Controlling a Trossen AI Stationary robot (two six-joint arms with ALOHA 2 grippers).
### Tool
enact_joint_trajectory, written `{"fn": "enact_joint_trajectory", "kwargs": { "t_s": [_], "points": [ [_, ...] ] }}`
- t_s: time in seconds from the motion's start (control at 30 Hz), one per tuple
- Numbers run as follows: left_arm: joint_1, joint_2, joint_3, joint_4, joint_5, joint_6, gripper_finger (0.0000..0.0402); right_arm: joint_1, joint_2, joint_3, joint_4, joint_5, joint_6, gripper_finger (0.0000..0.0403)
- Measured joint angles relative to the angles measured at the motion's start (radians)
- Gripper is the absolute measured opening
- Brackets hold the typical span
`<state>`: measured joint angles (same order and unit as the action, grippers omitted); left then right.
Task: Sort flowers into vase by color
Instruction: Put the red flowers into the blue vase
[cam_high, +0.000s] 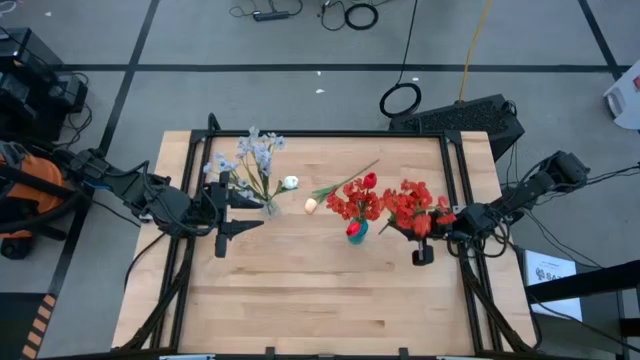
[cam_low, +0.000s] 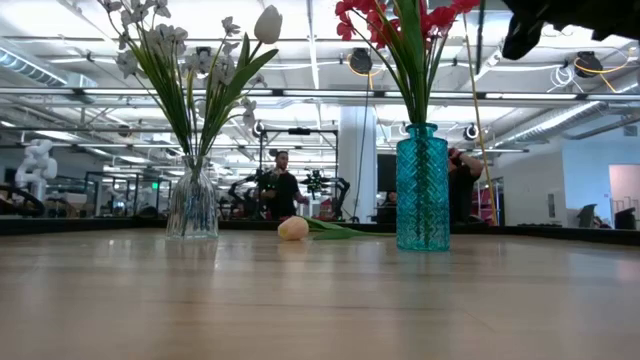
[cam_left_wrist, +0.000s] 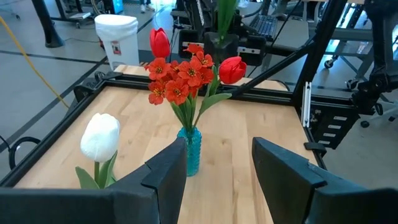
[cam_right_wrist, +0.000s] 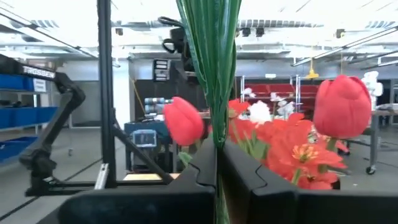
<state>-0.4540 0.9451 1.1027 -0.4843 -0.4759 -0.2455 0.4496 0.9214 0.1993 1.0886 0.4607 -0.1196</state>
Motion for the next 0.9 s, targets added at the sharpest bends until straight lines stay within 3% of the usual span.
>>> {"fn": "enact_joint_trajectory", "kwargs": {
  "t_s": [0.27,0.9],
  "points": [
    [0.000,0.000,0.000,-0.003,0.000,0.000,0.0187,-0.110,0.163,0.000,0.161,-0.122,0.026,0.0000],
    [0.000,0.000,0.000,-0.004,-0.001,0.000,0.0187,-0.251,0.343,0.000,0.271,-0.207,0.059,0.0000]
  ]
}}
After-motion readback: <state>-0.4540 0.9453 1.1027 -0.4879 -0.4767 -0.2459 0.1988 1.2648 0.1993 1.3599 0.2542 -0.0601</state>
